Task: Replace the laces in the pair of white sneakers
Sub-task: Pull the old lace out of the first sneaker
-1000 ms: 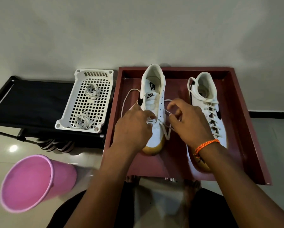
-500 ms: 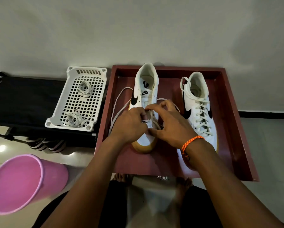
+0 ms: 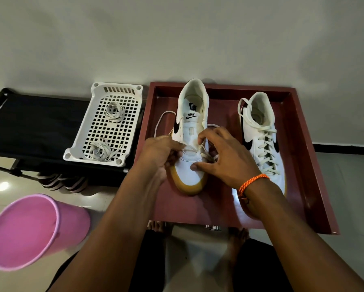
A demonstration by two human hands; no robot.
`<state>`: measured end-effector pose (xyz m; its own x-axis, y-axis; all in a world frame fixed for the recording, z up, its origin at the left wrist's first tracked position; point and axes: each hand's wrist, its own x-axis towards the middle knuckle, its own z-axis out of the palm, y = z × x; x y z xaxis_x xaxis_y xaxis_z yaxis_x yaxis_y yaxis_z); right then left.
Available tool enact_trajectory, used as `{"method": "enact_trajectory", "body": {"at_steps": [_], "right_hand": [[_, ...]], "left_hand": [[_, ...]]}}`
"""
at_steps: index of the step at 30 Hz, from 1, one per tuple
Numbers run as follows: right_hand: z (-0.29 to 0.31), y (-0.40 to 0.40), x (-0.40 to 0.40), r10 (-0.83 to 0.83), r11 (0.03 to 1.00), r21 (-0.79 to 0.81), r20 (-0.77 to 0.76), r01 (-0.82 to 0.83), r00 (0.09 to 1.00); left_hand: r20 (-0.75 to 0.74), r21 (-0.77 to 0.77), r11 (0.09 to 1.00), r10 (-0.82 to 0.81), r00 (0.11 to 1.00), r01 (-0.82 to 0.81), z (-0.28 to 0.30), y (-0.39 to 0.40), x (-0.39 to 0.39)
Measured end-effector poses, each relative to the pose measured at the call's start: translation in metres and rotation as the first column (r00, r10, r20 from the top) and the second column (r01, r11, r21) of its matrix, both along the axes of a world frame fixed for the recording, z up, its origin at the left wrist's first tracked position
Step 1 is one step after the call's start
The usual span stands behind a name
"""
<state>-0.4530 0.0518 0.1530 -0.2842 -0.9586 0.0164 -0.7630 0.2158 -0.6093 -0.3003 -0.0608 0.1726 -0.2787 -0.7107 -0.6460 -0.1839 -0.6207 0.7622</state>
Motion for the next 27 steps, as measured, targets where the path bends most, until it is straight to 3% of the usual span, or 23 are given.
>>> {"method": "enact_trajectory", "body": {"at_steps": [3,4,6,8,9,11,14,22,27], "right_hand": [[0.001,0.001,-0.001,-0.003,1.0,0.005,0.008,0.003,1.0],[0.001,0.002,-0.001,-0.009,1.0,0.005,0.015,0.009,1.0],[0.001,0.002,-0.001,-0.017,1.0,0.007,0.03,0.016,0.999],[0.0,0.002,0.0,-0.023,1.0,0.004,0.031,0.023,0.999],[0.0,0.002,0.0,-0.029,1.0,0.005,0.029,0.029,0.999],[0.0,0.002,0.001,-0.042,0.999,0.004,0.04,0.042,0.998],[-0.001,0.001,0.004,-0.053,0.998,-0.02,0.051,0.054,0.997],[-0.001,0.0,0.005,-0.061,0.998,-0.029,0.016,0.061,0.998],[0.0,0.0,0.004,-0.069,0.997,-0.037,0.02,0.07,0.997]], "left_hand": [[-0.107,0.171,0.971,0.186,0.977,-0.166,0.002,-0.006,0.007],[-0.1,0.128,0.98,0.167,0.981,-0.154,0.002,-0.007,0.009],[0.098,-0.21,0.978,0.006,0.995,0.015,-0.002,-0.008,0.009],[0.362,-0.57,0.765,-0.092,0.928,0.299,-0.003,-0.007,0.008],[0.436,-0.654,0.631,-0.137,0.89,0.418,-0.004,-0.006,0.006],[0.54,-0.679,0.443,-0.239,0.807,0.585,-0.005,0.0,0.001],[0.685,-0.629,0.308,-0.215,0.696,0.714,-0.012,0.007,-0.003],[0.7,-0.64,0.302,-0.15,0.698,0.707,-0.016,0.008,-0.007],[0.583,-0.666,0.41,-0.234,0.778,0.623,-0.018,-0.003,-0.005]]}}
